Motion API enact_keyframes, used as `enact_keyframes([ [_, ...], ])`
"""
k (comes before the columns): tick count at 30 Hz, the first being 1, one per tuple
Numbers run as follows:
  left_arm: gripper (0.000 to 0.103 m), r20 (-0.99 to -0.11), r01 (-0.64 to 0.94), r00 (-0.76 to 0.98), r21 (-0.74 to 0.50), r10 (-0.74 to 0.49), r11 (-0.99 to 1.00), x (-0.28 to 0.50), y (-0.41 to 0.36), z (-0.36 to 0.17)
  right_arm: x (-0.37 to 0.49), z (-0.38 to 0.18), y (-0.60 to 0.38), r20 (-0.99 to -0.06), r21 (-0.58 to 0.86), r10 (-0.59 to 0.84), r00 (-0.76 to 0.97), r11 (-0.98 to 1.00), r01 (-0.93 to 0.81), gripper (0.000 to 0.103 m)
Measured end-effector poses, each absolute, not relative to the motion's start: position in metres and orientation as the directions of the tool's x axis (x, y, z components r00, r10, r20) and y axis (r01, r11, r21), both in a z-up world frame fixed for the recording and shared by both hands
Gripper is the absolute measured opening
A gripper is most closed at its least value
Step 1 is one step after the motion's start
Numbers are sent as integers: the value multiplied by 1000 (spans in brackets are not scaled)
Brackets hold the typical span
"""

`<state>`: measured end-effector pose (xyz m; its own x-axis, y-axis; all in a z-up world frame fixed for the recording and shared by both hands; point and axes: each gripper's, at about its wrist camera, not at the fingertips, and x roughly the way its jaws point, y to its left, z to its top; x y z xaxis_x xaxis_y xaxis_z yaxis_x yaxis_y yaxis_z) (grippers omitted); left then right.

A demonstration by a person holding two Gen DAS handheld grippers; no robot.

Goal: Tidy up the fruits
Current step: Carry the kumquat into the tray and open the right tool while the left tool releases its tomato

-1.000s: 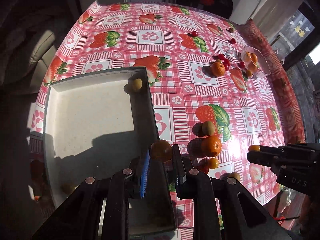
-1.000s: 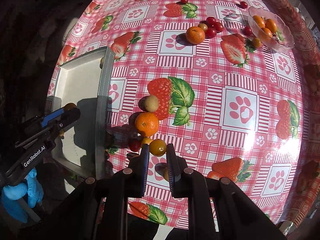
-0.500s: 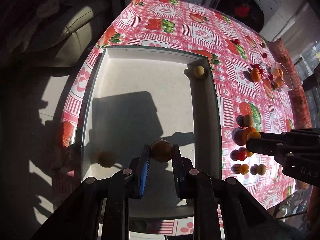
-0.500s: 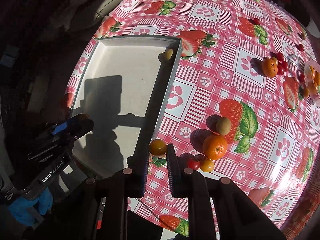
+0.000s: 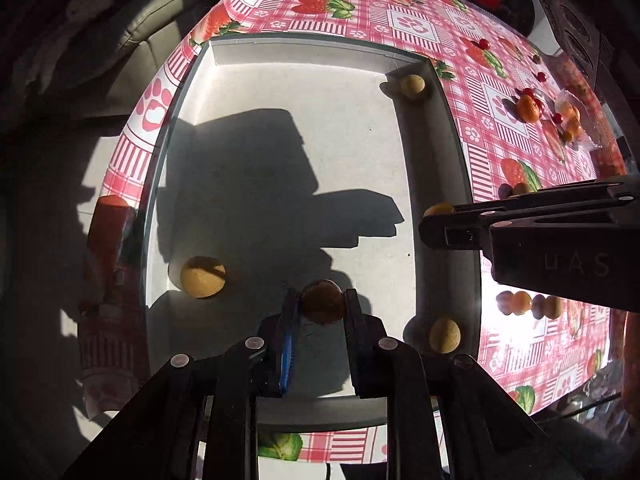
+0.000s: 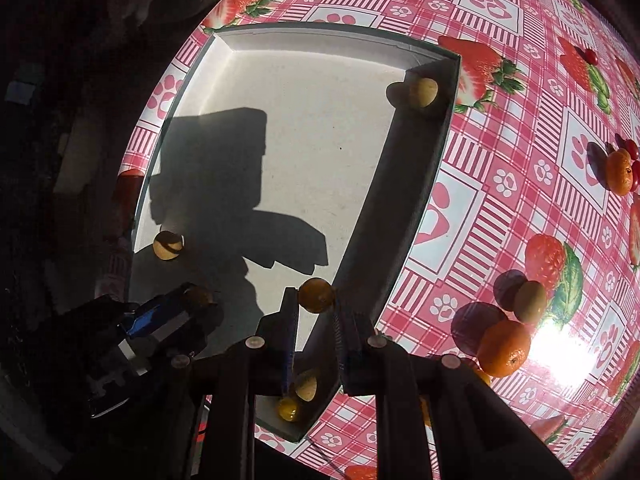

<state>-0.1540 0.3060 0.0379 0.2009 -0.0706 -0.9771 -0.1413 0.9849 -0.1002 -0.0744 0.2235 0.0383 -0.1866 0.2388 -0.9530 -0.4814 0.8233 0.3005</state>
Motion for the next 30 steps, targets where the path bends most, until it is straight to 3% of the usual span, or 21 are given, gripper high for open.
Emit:
enact_keyframes([
  [14, 23, -989, -153, 144, -65, -43, 986, -156, 306, 18, -78, 3, 239, -958, 271, 183, -219, 822, -501, 21],
  [16, 36, -988, -153, 146, -64, -41, 986, -155, 305, 18, -79, 2, 241, -954, 284, 193, -228, 819, -498, 28],
  [17, 59, -988, -156, 150, -57, -33, 986, -155, 305, 19, -77, 1, 243, -952, 291, 199, -231, 819, -494, 32],
  [18, 71, -986, -160, 168, -44, -17, 986, -156, 305, 22, -75, 2, 243, -952, 293, 202, -230, 819, -493, 43],
  [21, 72, -983, -152, 184, -40, -12, 988, -155, 306, 27, -75, 5, 244, -947, 310, 221, -231, 814, -491, 53],
  [26, 72, -985, -164, 173, -44, -15, 985, -154, 309, 30, -74, 26, 252, -940, 338, 267, -211, 810, -479, 80],
  [30, 72, -987, -155, 163, -33, -7, 987, -154, 310, 36, -67, 42, 242, -944, 328, 281, -171, 829, -452, 85],
])
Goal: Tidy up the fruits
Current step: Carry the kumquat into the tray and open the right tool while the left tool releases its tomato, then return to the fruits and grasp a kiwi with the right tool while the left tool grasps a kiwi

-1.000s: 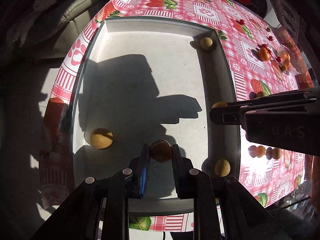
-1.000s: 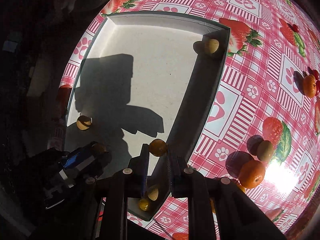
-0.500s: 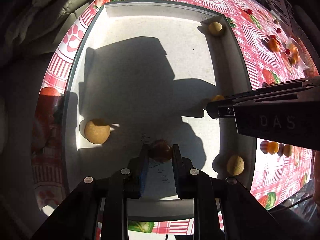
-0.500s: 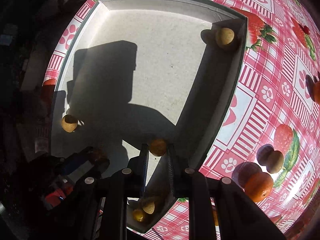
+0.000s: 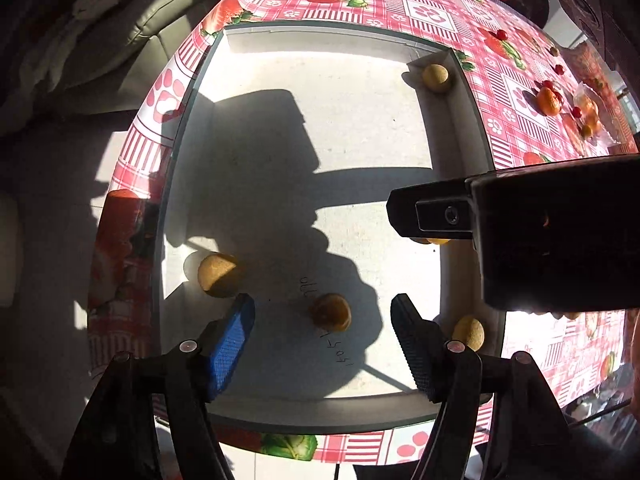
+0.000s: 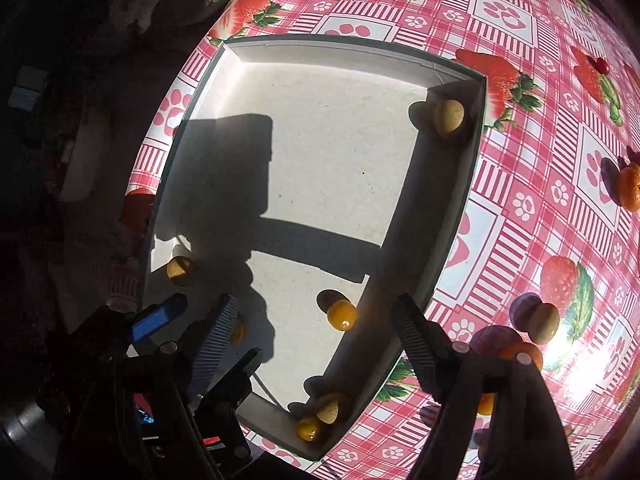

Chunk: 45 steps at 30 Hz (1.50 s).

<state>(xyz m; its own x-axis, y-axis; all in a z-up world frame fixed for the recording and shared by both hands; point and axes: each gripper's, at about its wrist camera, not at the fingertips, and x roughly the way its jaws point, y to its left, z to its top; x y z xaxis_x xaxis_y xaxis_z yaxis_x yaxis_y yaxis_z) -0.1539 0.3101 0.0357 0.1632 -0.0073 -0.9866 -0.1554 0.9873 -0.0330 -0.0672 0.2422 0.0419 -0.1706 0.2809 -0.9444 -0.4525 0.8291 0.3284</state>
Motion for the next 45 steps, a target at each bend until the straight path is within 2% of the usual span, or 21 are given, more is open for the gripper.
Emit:
enact_keyframes([
  [11, 72, -982, -37, 186, -36, -29, 999, -128, 276, 57, -59, 59, 143, -971, 240, 231, -68, 922, -303, 86],
  [17, 72, -973, 61, 215, -67, -79, 996, -94, 233, 77, -77, 50, 67, -981, 193, 185, -61, 968, -163, 86],
  [23, 72, -975, 152, 188, -94, -122, 984, -62, 187, 73, -105, 36, 19, -981, 172, 165, -102, 983, -67, 86],
  [31, 72, -988, 203, 98, -97, -119, 974, -35, 144, 38, -133, 21, 15, -977, 173, 159, -143, 980, -94, 86],
  [41, 71, -994, 222, 50, -87, -100, 971, -13, 114, 10, -134, 2, 62, -981, 159, 135, -137, 970, -184, 85],
  [43, 68, -995, 220, 43, -79, -91, 972, -12, 112, 5, -134, 1, 67, -984, 146, 124, -127, 972, -182, 81],
  [44, 57, -996, 221, 36, -72, -82, 973, -12, 110, 2, -136, 2, 70, -987, 132, 111, -119, 973, -192, 79],
  [45, 57, -997, 225, 39, -61, -72, 972, -12, 109, 1, -137, 3, 70, -989, 121, 100, -110, 972, -201, 72],
])
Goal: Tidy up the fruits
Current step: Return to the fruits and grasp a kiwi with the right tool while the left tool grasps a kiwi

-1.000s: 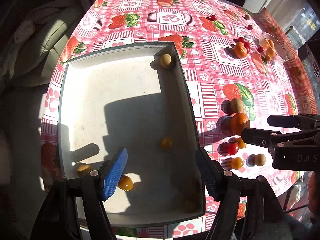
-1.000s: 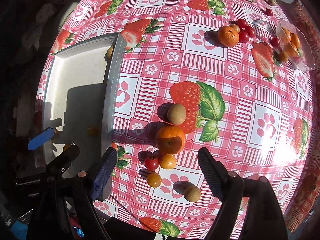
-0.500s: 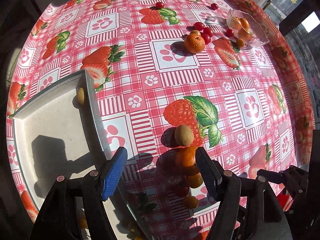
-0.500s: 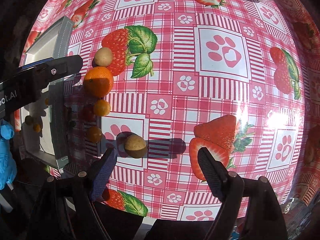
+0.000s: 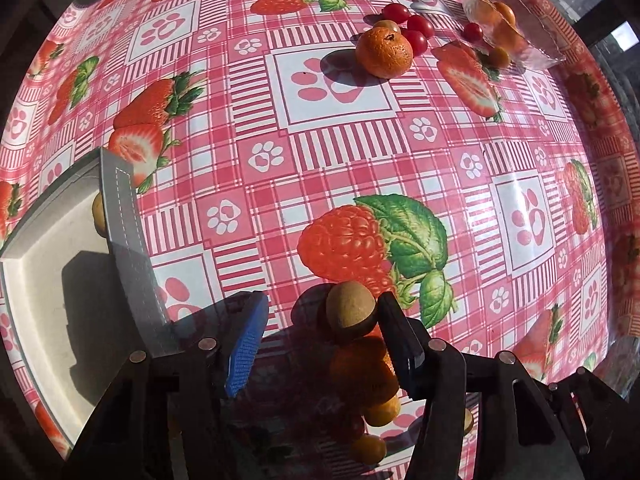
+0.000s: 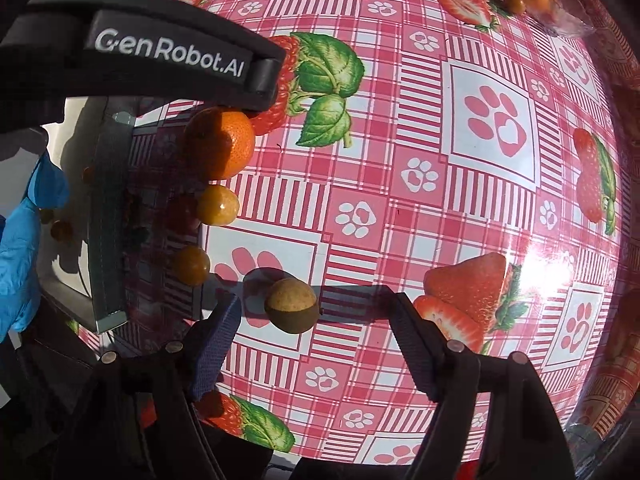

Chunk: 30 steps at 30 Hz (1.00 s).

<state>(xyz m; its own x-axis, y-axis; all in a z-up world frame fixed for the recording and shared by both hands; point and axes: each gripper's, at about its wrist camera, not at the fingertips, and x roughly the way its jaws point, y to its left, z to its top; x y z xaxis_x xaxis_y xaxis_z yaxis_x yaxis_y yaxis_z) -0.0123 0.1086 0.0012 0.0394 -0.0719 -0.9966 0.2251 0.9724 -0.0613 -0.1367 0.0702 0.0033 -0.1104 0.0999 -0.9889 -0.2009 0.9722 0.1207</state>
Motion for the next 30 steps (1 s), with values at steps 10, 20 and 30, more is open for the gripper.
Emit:
enact_keyframes([
  [10, 27, -995, 207, 71, -59, -75, 977, -17, 110, 3, -116, 20, 53, -980, 184, 168, -105, 968, -168, 28],
  [20, 27, -981, 189, 119, -128, -152, 974, -39, 138, 33, -104, 35, 4, -960, 272, 267, -90, 961, -55, 28],
  [30, 27, -967, 145, 178, -156, -181, 977, -67, 180, 73, -103, 53, -5, -957, 285, 283, -69, 958, -29, 28],
])
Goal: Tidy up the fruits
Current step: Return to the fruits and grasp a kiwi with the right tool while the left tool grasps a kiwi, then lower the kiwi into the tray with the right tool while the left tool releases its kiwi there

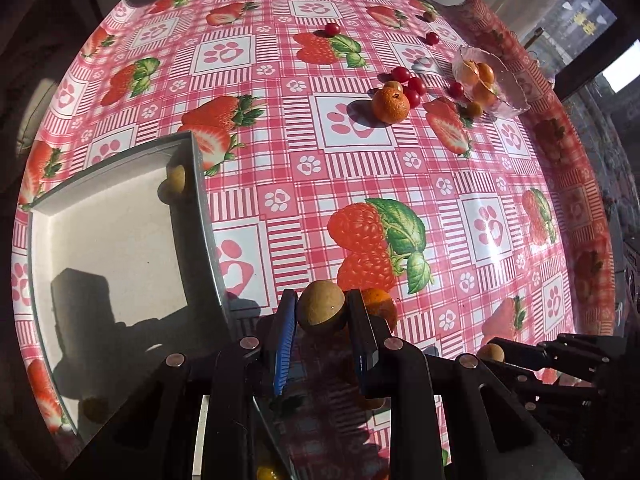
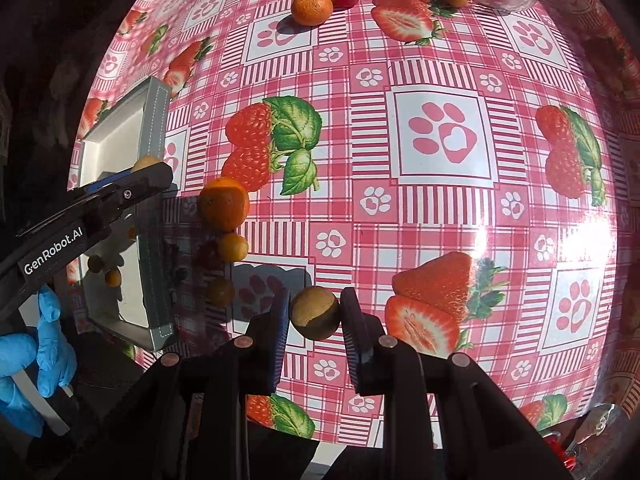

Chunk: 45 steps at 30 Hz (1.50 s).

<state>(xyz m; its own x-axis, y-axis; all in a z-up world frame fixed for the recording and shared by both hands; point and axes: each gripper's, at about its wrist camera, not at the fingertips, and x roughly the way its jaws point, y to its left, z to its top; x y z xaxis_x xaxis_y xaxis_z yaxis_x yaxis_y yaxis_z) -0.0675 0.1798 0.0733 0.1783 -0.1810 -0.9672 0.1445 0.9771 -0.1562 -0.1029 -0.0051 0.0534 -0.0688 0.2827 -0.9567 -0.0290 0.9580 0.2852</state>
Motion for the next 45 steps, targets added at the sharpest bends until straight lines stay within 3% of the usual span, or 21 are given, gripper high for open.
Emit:
enact_keyframes([
  [10, 27, -966, 104, 219, -114, -135, 988, -83, 203, 76, -95, 70, 31, -956, 291, 286, -62, 950, -116, 28],
  [26, 27, -964, -89, 256, -100, -74, 991, -121, 289, 75, -72, 90, 142, -952, 303, 294, -81, 878, -370, 28],
  [45, 27, -978, -123, 199, -86, -60, 989, -134, 307, 40, -50, 50, 234, -957, 290, 245, -155, 826, -482, 28],
])
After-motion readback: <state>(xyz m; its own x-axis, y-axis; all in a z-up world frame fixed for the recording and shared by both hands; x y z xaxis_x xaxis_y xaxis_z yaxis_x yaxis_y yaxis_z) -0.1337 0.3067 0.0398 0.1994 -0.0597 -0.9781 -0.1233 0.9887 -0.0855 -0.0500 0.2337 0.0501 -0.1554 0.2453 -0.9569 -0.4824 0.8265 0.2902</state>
